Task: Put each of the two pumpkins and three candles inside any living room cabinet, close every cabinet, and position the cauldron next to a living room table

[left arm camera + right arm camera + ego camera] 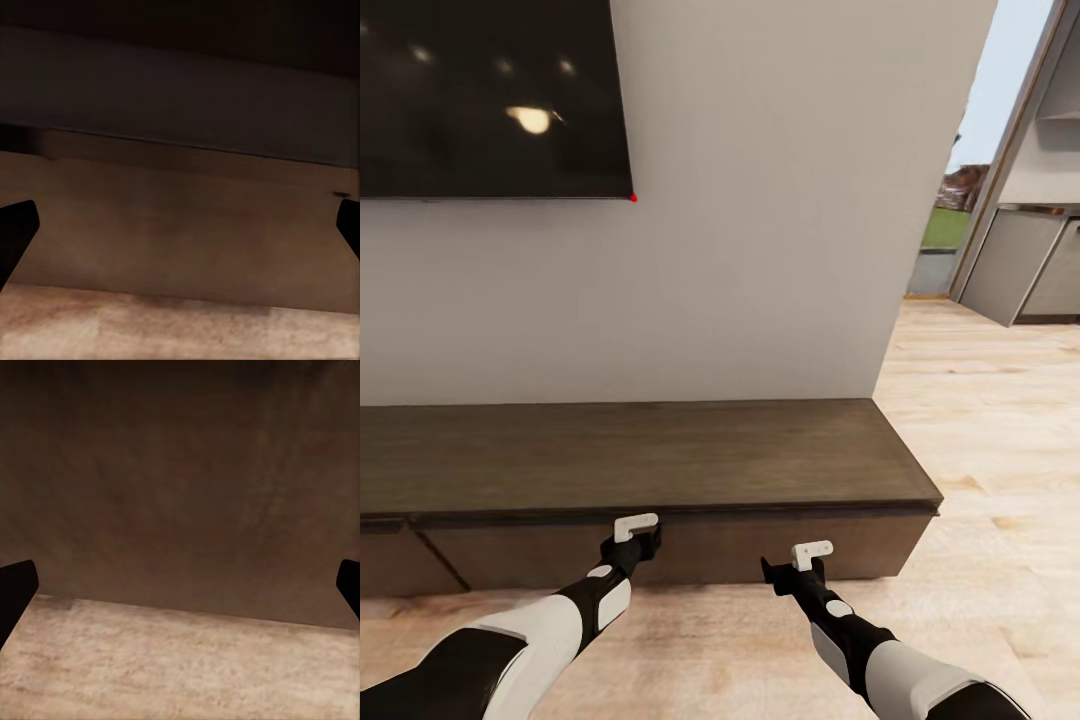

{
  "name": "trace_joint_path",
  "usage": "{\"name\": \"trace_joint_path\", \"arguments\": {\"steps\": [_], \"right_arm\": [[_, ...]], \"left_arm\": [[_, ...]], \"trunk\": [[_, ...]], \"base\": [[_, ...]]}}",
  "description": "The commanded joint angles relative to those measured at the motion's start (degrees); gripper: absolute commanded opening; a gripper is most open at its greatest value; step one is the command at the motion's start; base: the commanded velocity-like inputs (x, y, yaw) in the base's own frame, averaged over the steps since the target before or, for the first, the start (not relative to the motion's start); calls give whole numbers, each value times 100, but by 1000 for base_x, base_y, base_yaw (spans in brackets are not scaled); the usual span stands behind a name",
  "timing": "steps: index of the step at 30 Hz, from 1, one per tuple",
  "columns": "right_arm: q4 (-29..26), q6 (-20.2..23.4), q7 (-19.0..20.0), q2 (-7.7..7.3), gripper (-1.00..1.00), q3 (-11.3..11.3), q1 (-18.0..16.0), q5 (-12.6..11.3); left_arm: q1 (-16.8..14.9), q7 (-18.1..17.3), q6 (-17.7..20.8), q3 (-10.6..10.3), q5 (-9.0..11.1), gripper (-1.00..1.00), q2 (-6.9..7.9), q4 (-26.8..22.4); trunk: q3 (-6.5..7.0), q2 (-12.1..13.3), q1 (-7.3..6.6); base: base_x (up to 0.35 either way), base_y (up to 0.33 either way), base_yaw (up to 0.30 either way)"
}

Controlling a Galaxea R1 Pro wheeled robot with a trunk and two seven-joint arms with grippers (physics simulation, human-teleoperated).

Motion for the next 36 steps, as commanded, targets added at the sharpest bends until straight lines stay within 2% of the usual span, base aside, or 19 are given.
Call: {"name": "trace_joint_path", "arguments": {"steps": [1,13,32,36], "right_arm": [[10,-24,30,0,100,22,-5,-60],[10,-27,30,0,100,22,-5,-58],[15,-28,36,0,100,31,-5,-50],[13,-24,38,3,100,33,-5,-51]], "left_arm": [[-15,6,-38,20,74,100,-3,-1],[-15,6,-31,20,80,100,-3,-1],[-15,6,-30,20,81,100,-3,60],[-15,6,-30,20,81,100,-3,61]], "trunk": [[-4,-1,0],[-4,-1,0],[-4,-1,0],[-4,-1,0]], "base": [[13,0,0],[-1,0,0],[-272,-110,0],[-113,-47,0]]}}
